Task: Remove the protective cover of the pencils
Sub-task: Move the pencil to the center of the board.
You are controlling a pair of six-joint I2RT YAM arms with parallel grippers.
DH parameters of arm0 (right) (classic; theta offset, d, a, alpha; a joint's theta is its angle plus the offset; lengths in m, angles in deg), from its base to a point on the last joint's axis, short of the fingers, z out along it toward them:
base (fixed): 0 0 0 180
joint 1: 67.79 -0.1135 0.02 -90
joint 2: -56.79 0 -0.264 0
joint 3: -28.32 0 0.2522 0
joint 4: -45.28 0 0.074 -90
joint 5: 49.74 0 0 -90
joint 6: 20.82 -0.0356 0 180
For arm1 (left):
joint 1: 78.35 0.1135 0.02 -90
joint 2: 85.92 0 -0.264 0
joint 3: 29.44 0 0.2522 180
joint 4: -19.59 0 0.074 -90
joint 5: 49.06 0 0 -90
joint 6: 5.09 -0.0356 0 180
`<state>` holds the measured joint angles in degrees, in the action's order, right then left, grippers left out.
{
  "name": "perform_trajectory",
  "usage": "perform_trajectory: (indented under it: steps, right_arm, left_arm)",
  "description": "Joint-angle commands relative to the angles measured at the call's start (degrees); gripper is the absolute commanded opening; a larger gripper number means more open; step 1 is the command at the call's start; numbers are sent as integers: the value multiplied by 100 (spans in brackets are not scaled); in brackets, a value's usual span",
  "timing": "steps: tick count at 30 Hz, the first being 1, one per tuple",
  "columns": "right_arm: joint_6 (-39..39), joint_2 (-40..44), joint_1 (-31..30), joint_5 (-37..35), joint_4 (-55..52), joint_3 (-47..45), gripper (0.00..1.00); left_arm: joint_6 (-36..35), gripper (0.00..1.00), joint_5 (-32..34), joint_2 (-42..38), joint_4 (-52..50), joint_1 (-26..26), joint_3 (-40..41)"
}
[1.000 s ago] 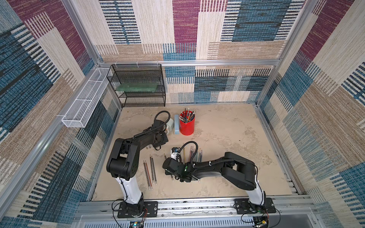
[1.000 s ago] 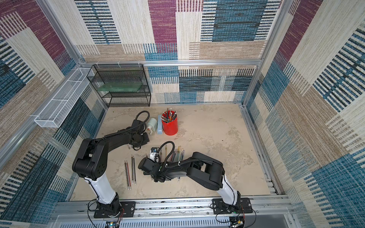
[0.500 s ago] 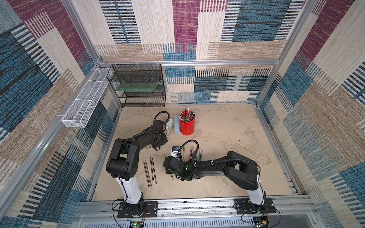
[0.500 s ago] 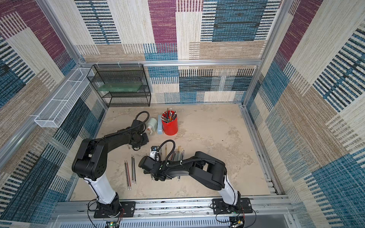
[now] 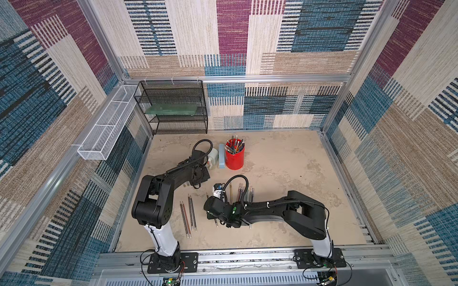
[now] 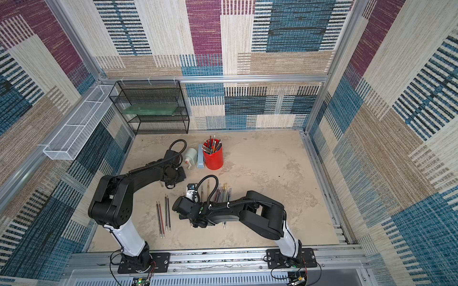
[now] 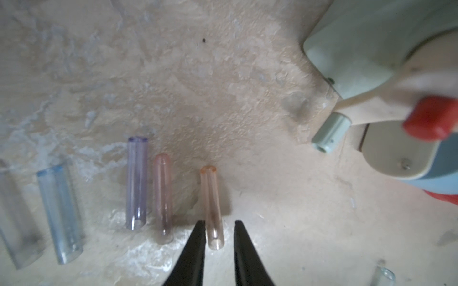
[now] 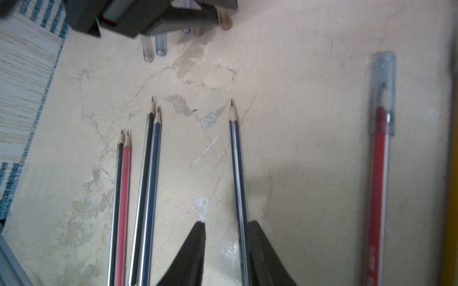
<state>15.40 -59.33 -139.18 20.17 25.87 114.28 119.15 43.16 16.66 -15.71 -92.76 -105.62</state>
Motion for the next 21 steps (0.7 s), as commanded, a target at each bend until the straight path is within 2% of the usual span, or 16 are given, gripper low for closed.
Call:
perform_trajectory:
  steps: [1, 10, 16, 21]
  right_arm:
    - [-109, -56, -65, -136, -251, -39, 35]
    - [-284, -242, -177, -1, -254, -53, 33]
    - [-295, -384, -177, 107, -241, 167, 23]
    - [-408, -464, -173, 89, -303, 333, 17]
  left_arm:
    - [-182, 24, -41, -82, -98, -9, -37]
    - [-183, 25, -77, -269, -126, -9, -21]
    - [-198, 25, -3, -565, -193, -9, 98]
    - [-157, 25, 82, -1128, -123, -8, 482]
